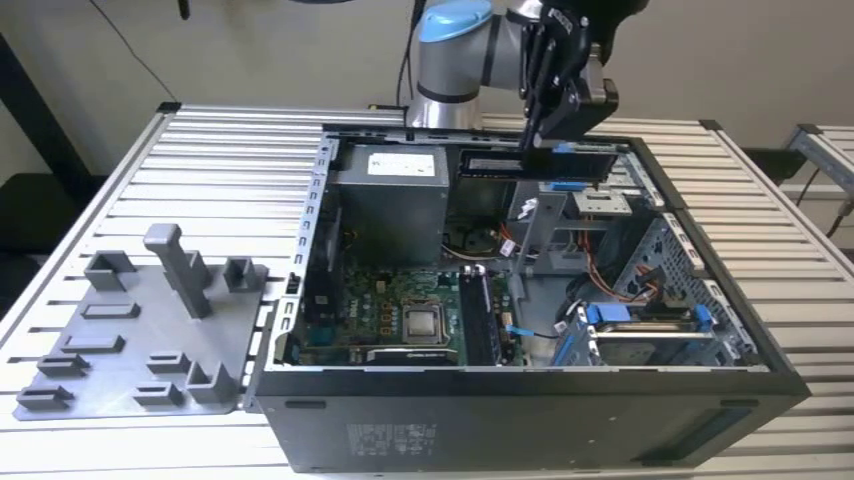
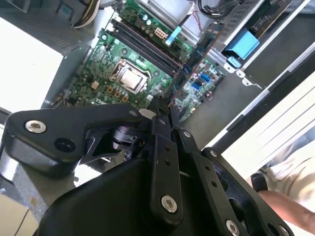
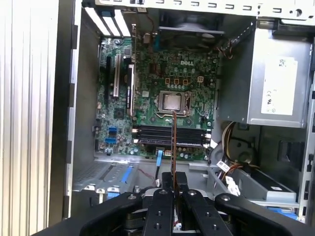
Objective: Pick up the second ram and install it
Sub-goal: 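Pick up the second ram and move it above second insertion slot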
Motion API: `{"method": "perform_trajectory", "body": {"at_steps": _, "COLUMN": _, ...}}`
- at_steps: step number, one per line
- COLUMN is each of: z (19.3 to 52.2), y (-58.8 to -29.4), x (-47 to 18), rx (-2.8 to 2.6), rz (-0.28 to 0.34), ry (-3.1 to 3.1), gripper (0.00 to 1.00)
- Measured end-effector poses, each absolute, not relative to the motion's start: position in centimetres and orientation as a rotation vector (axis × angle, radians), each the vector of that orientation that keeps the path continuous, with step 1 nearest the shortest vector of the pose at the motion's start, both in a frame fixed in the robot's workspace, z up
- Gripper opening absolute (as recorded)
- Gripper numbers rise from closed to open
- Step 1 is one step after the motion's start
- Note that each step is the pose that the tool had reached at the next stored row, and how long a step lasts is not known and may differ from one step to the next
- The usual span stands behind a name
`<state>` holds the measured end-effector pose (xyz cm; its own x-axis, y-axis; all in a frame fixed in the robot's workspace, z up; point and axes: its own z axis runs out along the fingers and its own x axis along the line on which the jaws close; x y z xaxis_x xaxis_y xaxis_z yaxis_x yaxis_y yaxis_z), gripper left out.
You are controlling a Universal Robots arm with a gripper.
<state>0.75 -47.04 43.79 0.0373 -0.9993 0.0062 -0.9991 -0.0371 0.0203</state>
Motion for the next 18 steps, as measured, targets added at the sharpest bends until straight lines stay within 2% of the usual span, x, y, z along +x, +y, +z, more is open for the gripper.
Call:
{"method": "perform_trajectory", "body": {"at_steps": 11, "z": 43.7, "y": -44.1, "x": 0.8, "rx": 2.249, "rz": -0.016, "ry": -2.167, "gripper": 0.14}}
{"method": "perform_trajectory", "body": {"at_steps": 18, "z": 43.6, "y": -43.7, "x": 0.7, "rx": 2.251, "rz": -0.019, "ry": -2.179, "gripper": 0.14}}
